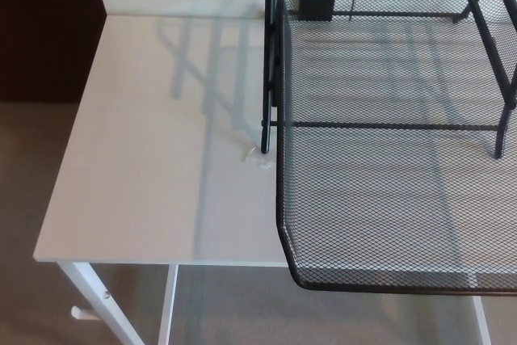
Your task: The robot walk towards a table in front and then pushes a layer of a file tray back to its original position using its right hand
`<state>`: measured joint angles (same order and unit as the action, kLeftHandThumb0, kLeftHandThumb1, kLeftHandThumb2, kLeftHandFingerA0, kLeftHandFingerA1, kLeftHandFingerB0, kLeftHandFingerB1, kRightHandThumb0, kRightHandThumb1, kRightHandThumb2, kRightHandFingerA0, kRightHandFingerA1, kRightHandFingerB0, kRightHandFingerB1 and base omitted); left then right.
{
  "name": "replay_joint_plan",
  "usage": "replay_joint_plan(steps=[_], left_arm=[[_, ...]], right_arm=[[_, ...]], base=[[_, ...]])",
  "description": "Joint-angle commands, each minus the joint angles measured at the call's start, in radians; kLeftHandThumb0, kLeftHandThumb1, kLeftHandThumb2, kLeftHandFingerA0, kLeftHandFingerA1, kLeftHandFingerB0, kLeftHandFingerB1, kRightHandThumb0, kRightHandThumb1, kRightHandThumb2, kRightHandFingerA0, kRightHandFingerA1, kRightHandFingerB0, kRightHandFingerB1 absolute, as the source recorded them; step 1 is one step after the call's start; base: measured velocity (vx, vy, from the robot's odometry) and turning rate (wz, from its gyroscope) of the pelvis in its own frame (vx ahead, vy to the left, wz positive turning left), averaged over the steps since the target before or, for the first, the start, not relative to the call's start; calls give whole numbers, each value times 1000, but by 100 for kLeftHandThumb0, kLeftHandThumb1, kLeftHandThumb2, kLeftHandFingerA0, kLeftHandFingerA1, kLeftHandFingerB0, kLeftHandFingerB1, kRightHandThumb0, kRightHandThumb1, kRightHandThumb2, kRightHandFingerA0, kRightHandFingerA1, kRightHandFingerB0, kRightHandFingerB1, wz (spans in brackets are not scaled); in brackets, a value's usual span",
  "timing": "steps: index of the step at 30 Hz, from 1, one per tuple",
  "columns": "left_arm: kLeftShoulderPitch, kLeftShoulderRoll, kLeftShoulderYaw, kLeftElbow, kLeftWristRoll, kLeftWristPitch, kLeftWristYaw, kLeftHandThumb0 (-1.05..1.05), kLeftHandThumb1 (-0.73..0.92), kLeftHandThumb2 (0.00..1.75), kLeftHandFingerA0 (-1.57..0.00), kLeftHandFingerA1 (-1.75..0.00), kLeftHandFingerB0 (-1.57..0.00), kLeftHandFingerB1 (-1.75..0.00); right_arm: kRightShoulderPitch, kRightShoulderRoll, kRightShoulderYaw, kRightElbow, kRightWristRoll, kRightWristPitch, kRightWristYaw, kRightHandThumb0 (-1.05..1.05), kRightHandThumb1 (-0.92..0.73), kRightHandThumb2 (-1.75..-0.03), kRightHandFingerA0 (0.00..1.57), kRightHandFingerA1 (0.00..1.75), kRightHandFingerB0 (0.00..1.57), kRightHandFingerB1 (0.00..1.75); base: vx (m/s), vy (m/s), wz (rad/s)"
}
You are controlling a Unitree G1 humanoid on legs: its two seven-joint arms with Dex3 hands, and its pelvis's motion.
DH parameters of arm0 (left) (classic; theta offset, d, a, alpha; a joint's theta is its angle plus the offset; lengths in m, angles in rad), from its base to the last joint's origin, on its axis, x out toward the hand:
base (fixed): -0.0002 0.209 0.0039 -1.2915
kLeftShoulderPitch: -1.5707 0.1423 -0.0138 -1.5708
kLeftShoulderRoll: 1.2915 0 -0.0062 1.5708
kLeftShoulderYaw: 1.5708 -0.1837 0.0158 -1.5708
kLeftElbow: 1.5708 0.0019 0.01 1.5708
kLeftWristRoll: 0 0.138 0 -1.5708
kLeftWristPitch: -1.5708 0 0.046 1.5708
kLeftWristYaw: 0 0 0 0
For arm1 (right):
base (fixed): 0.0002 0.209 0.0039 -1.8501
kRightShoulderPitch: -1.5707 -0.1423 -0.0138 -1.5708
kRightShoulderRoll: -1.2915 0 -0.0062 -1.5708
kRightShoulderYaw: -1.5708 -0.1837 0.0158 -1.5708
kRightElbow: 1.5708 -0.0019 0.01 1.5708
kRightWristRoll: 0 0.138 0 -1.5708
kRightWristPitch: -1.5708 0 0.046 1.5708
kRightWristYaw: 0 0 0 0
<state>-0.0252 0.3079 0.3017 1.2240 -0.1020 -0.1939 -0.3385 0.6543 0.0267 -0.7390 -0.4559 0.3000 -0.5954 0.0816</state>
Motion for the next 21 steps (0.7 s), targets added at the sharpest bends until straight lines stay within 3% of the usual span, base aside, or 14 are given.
replay_joint_plan(steps=[1,2,7,8,9,10,11,12,13,14,17,20,21], left_arm=[[-3,24,8,4,-15,3,-8,-13,21,89,-64,-90,-31,-69],[-5,24,7,3,-14,4,-6,-11,20,92,-67,-84,-32,-66],[-12,28,4,5,-10,7,-7,-14,24,88,-63,-86,-30,-67],[-13,27,0,5,-5,9,6,-13,21,91,-66,-82,-31,-64],[-14,27,-1,4,-2,10,13,-14,21,90,-67,-84,-33,-66],[-16,26,1,2,-6,12,14,-8,21,92,-69,-84,-33,-65],[-15,25,4,-1,-10,16,12,-8,21,92,-69,-84,-33,-65],[-19,25,5,-2,-11,16,11,-8,21,92,-72,-86,-33,-65],[-21,26,5,-3,-11,17,11,-8,21,92,-72,-86,-33,-65],[-20,28,3,-1,-10,10,4,-9,21,93,-69,-83,-32,-65],[-19,25,2,-5,-9,13,7,-9,22,93,-69,-84,-33,-66],[-25,22,4,-2,-12,17,4,-9,22,92,-67,-83,-32,-66],[-28,22,4,-1,-12,16,6,-8,20,92,-67,-83,-32,-65]], right_arm=[[-69,49,-112,-37,-137,-78,-135,-52,-65,-67,5,42,9,41],[-78,57,-121,-49,-149,-83,-136,-45,-48,-89,0,49,0,46],[-147,52,-167,-58,-207,-239,-126,-46,-49,-90,4,52,3,49],[-164,43,-181,-58,-228,-287,-122,-47,-71,-60,14,51,11,45],[-169,45,-189,-73,-257,-309,-118,-37,-49,-101,6,54,7,53],[-157,55,-185,-105,-297,-333,-99,-62,-60,-74,9,52,7,49],[-143,61,-174,-128,-321,-363,-74,-62,-60,-74,9,52,7,49],[-102,54,-138,-157,-312,-351,-37,-43,-51,-100,1,53,0,52],[-99,53,-132,-160,-314,-351,-36,-43,-51,-100,1,53,0,52],[-44,39,-83,-195,-310,-340,13,-61,-62,-60,3,41,3,38],[43,0,7,-238,-318,-314,71,-63,-56,-63,2,37,0,27],[102,-51,124,-262,-332,-274,121,-57,-51,-62,0,14,0,15],[107,-63,149,-283,-351,-245,127,-66,-36,-68,0,24,0,22]], base=[[0,0,0],[0,0,0],[0,0,0],[0,0,0],[0,0,0],[0,0,0],[0,0,0],[0,0,0],[0,0,0],[0,0,0],[0,0,0],[0,0,0],[0,0,0]])
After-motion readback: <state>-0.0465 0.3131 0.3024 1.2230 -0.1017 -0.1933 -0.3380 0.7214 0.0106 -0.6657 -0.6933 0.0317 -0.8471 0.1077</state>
